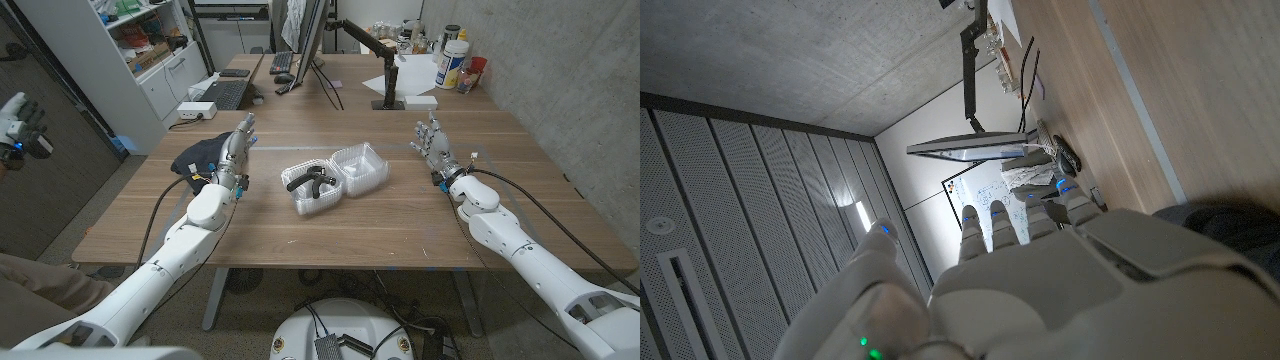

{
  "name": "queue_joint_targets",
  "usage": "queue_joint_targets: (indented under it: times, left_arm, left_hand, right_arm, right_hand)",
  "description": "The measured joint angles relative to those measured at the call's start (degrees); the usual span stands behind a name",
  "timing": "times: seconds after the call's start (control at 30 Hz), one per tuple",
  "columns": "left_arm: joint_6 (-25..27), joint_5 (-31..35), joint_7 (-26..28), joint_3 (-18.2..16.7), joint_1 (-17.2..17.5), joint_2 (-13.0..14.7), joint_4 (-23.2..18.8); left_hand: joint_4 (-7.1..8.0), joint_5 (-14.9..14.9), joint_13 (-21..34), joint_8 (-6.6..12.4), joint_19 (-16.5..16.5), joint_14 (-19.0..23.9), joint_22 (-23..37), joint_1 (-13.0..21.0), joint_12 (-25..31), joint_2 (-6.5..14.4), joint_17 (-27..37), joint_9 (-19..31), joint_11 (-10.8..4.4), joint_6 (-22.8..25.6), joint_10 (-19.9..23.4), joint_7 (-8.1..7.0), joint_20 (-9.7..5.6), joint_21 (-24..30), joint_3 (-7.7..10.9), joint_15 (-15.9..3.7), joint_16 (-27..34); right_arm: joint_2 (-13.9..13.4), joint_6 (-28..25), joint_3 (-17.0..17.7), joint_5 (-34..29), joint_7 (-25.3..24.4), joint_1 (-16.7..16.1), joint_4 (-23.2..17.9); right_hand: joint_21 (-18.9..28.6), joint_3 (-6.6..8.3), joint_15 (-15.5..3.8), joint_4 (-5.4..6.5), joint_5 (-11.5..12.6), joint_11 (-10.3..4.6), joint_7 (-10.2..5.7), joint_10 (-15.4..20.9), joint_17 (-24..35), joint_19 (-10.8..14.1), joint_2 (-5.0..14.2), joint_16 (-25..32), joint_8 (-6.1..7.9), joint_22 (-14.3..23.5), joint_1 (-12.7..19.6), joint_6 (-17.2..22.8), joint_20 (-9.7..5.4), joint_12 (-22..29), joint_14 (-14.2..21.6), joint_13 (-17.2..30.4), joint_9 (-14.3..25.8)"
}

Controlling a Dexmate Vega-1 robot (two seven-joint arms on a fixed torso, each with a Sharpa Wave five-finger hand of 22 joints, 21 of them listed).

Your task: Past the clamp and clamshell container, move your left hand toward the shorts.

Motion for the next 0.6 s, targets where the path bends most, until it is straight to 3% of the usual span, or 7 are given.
queue_joint_targets:
  times: [0.6]
  left_arm:
    - [2.0, 7.6, 8.2, -0.8, 1.8, 0.9, -3.1]
  left_hand:
    - [-0.48, 0.0, 0.0, 0.00, 0.0, 0.2, 0.0, 0.8, 0.1, 0.8, 0.0, 0.0, -0.39, 1.5, 0.8, 0.09, 0.00, -0.2, 0.48, -0.22, 0.0]
  right_arm:
    - [-0.3, -0.4, 0.1, 0.0, -0.1, -0.2, -0.1]
  right_hand:
    - [-0.5, -0.24, 0.00, -0.24, 0.0, 0.00, 0.00, 0.0, 0.0, -0.4, 0.00, 0.0, 0.00, 0.0, 0.0, 0.0, 0.39, 0.0, 0.0, 0.0, 0.0]
